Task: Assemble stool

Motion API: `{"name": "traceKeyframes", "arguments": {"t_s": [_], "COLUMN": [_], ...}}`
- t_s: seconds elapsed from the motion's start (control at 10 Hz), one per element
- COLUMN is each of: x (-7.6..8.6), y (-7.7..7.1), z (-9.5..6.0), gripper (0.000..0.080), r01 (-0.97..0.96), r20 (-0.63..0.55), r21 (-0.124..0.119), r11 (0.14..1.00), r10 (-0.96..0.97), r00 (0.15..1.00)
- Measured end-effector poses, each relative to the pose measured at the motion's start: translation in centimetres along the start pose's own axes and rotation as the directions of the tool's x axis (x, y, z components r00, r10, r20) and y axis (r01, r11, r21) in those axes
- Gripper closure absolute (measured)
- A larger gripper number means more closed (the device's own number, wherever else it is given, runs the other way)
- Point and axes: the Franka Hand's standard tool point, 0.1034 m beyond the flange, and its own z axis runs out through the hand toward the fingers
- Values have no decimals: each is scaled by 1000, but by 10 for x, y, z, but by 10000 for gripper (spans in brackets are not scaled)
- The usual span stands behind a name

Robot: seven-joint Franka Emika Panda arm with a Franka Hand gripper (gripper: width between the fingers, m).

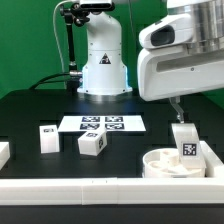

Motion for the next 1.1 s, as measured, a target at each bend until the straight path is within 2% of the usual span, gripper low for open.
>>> {"name": "traceKeyframes", "arguments": {"t_s": [0.1,0.5,0.7,0.8,1.1], "x": [2,1,2,3,3], "y": [1,5,13,14,20], "z": [-1,0,0,-1,3], "gripper": [150,150,150,150,150], "r01": [128,380,626,692,878], "r20": [6,13,31,33,81], "r21": [-19,-20,-33,-36,-45], "r11": [992,925,779,721,476], "r10": [-128,-379,-625,-691,-875], "r00": [992,925,780,722,478]}}
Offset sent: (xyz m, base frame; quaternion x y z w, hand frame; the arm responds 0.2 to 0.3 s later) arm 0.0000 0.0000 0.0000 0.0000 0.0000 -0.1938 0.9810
